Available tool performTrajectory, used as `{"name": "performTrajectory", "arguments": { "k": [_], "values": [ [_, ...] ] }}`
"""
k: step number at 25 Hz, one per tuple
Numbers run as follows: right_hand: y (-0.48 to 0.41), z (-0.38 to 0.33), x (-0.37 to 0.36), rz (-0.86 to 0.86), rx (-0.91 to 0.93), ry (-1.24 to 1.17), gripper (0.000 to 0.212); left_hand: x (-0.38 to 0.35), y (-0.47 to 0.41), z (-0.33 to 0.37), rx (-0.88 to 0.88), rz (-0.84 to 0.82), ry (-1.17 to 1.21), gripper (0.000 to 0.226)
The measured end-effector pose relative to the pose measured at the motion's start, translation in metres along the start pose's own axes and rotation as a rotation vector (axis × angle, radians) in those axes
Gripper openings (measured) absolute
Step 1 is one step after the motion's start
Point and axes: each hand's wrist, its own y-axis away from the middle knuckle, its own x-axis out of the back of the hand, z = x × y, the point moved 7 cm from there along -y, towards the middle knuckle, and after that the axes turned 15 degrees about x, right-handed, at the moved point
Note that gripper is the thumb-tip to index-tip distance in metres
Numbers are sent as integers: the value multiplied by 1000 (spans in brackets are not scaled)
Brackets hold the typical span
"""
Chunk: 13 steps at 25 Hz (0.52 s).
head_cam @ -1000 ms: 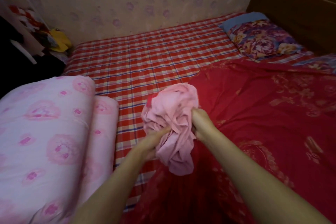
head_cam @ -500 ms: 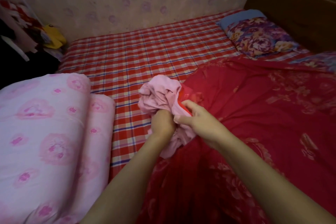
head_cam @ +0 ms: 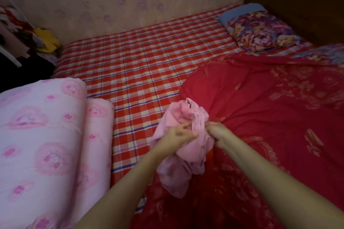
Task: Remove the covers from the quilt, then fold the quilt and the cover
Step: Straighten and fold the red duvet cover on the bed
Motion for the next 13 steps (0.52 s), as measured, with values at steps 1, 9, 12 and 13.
{"name": "performTrajectory", "arguments": {
  "k": [1,9,12,13],
  "values": [
    [-2,0,-2,-33,92,59,30,6,-7,-2,161,-21,326,23],
    [0,-7,14,177,83,-202,17,-6,-8,-29,236,31,171,17],
    [-7,-4,38,255,-113,-211,21,-21,-8,-28,138,203,-100,20],
    [-5,-2,33,157,-180,-190,28,-12,-6,-27,112,342,-93,15]
  ]
}}
